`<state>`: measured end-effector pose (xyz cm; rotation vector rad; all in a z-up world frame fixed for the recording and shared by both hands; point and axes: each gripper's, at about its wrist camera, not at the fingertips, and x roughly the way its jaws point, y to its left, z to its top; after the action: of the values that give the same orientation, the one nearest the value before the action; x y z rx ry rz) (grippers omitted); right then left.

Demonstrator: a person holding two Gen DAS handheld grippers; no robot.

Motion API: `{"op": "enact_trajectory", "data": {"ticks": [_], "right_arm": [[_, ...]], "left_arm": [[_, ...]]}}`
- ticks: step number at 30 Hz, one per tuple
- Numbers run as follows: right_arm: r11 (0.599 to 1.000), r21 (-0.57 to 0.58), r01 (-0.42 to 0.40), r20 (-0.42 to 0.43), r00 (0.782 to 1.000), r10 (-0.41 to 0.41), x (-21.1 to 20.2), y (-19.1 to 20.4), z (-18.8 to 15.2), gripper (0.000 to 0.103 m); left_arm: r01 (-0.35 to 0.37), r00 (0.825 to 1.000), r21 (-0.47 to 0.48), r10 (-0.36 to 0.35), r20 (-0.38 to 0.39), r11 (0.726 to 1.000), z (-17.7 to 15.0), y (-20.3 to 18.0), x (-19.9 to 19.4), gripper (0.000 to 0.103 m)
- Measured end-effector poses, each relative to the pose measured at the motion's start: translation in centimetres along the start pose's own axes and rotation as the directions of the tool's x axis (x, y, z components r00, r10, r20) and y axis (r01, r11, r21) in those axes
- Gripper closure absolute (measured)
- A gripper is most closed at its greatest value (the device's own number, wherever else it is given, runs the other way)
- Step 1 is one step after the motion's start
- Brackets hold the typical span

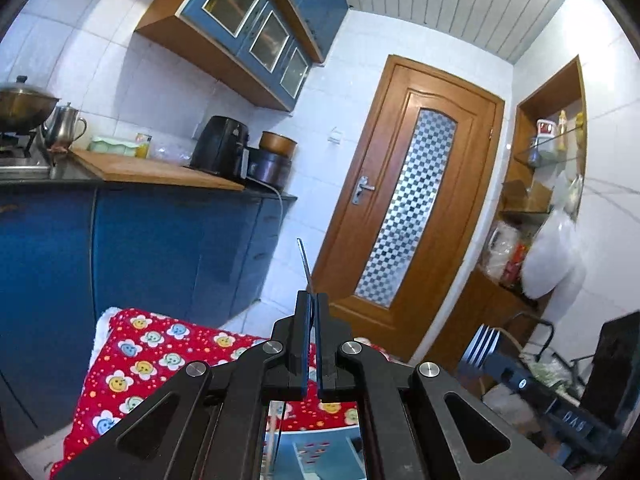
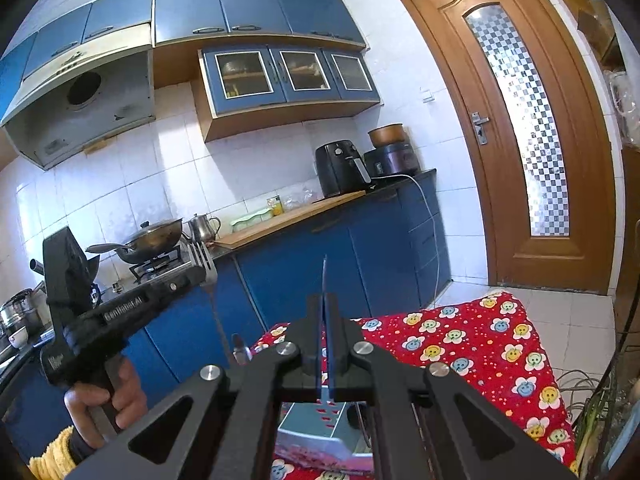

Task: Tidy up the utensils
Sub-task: 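Carry the metal fork over the box with the left tool while the right tool carries its fork, then open both tools to drop the metal forks into the box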

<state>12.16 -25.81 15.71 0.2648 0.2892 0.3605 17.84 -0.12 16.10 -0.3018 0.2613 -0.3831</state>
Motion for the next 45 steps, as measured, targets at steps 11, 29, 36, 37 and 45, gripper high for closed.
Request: {"op": "enact_trajectory", "data": {"ticks": [11,29,36,37,45], "right_arm": [[1.0,-0.002,0.008,-0.064,0.998,-0.009,3.2,-1.2,-2.6,0.101],[0.998,0.053,-0.018,-0.099,0.995,0.023,4.1,-1.6,-4.8,0.096],[0.998,0.066,-0.021,-0.086,0.996,0.027,2.7,-1.3,-4.6,0.089],[0.997,0.068,-0.02,-0.086,0.996,0.026,2.4,-1.2,-4.6,0.088],[0.998,0.068,0.003,-0.102,0.995,0.004,-0.2,-0.2,-4.9,0.079]], "left_arm": [[-0.019,0.998,-0.007,0.018,-0.055,1.0,-4.3,1.5,2.2,0.102],[-0.025,0.985,0.03,0.03,-0.17,0.999,-6.6,1.1,2.2,0.086],[-0.028,0.98,0.041,0.035,-0.195,0.999,-6.3,0.3,0.5,0.079],[-0.029,0.979,0.037,0.036,-0.2,0.999,-6.2,0.2,0.2,0.078],[-0.074,0.966,0.052,0.085,-0.246,0.996,-6.8,-0.2,-2.4,0.074]]}}
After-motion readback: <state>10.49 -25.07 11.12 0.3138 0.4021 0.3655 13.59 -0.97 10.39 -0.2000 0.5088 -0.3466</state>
